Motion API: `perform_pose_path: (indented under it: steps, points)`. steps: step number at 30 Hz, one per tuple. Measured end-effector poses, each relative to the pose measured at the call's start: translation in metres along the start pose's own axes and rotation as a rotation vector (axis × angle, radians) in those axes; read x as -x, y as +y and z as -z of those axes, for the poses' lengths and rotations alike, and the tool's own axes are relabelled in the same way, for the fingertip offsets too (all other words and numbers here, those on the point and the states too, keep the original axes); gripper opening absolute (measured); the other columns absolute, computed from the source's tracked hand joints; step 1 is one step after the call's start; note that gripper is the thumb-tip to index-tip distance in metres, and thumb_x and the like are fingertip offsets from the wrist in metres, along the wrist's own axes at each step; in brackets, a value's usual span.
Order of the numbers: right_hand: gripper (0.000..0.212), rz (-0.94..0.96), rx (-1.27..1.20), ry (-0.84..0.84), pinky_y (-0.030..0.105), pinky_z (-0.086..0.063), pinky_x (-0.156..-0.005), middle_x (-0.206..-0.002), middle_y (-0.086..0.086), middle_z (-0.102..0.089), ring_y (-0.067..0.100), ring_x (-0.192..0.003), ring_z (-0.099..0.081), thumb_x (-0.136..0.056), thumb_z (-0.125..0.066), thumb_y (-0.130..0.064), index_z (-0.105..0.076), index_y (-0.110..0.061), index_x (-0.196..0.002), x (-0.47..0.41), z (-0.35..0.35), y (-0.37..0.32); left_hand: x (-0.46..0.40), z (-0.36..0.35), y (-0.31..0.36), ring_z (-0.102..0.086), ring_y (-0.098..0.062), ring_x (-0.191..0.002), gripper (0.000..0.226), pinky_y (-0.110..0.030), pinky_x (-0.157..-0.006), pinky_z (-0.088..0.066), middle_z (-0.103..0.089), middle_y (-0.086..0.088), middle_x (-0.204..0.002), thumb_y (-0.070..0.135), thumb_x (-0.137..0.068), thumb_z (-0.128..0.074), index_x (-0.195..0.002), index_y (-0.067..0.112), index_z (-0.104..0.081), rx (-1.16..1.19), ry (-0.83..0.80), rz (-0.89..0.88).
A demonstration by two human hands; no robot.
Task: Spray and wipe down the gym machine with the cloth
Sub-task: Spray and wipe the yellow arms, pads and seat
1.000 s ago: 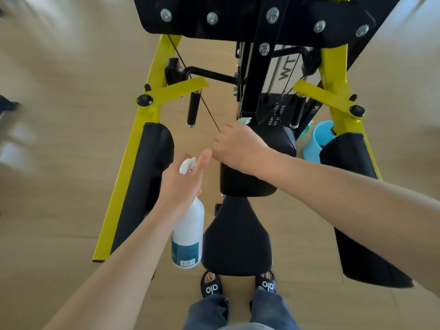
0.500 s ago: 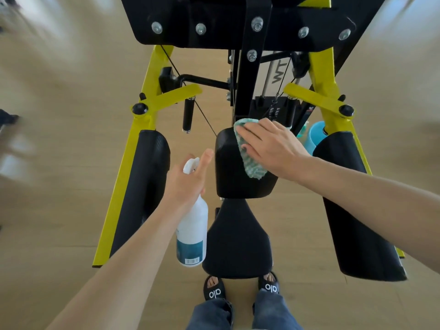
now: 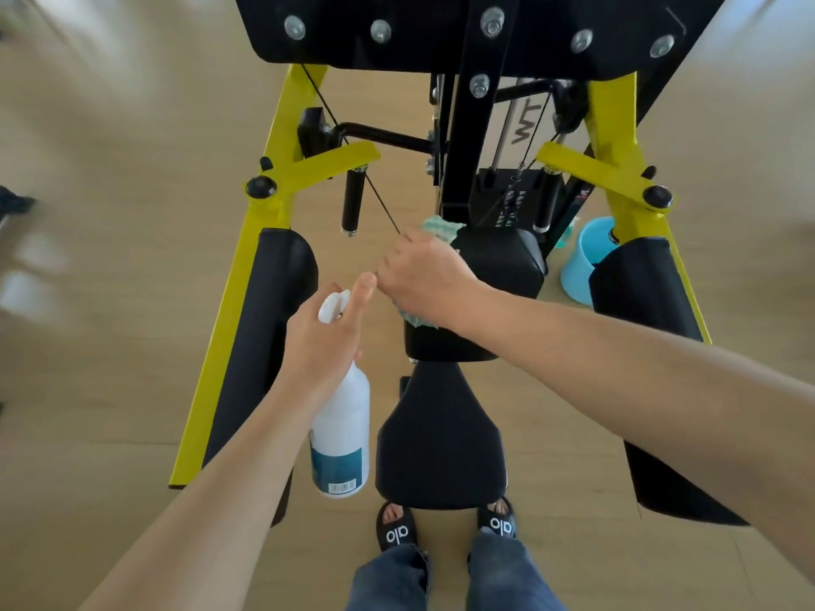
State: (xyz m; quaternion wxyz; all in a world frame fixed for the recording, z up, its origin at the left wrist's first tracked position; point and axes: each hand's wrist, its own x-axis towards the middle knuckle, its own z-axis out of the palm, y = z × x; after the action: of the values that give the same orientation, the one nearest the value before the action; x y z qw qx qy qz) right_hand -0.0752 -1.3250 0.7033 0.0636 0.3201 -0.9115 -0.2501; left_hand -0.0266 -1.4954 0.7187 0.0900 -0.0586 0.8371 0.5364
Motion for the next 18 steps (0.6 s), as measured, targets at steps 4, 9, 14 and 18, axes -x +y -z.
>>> perform_pose_path:
  steps: [4,9,14,18]
  points:
    - [0.036,-0.054,-0.047,0.093,0.045,-0.046,-0.101,-0.112,0.015,-0.068,0.035,-0.107,-0.062,-0.105,-0.042,-0.034,-0.066,-0.007,-0.11,0.029,-0.009,0.017,-0.002,-0.003,0.003,-0.046,-0.008,-0.044,0.072,-0.012,-0.045,-0.039,-0.049,-0.006,-0.058,0.065,-0.096,-0.057,-0.091,-0.007,-0.051,-0.012,-0.011,0.002]
    - [0.069,-0.375,-0.137,0.138,0.047,-0.032,-0.12,-0.154,0.024,-0.041,0.038,-0.142,-0.041,-0.105,-0.04,-0.046,-0.032,0.005,-0.151,0.102,-0.032,0.036,0.001,-0.017,0.009,-0.05,-0.01,-0.049,0.074,-0.02,-0.052,-0.047,-0.052,-0.004,-0.057,0.072,-0.093,-0.055,-0.089,-0.002,-0.055,-0.042,-0.094,0.036]
    - [0.067,-0.466,-0.145,0.101,0.043,-0.023,-0.122,-0.154,0.02,-0.042,0.034,-0.143,-0.04,-0.104,-0.035,-0.046,-0.036,0.003,-0.151,0.099,-0.025,0.027,-0.005,-0.029,0.02,-0.061,-0.018,-0.065,0.05,-0.034,-0.066,-0.051,-0.061,0.0,-0.076,0.075,-0.095,-0.048,-0.086,0.026,-0.055,-0.047,-0.152,0.048]
    - [0.06,-0.298,-0.184,0.206,0.041,-0.046,-0.106,-0.135,0.016,-0.062,0.03,-0.124,-0.06,-0.103,-0.032,-0.046,-0.057,-0.002,-0.135,0.048,-0.024,0.031,-0.013,-0.038,0.039,-0.057,-0.013,-0.059,0.045,-0.025,-0.06,-0.046,-0.06,-0.001,-0.07,0.067,-0.102,-0.043,-0.094,0.028,-0.064,-0.012,-0.092,0.035]
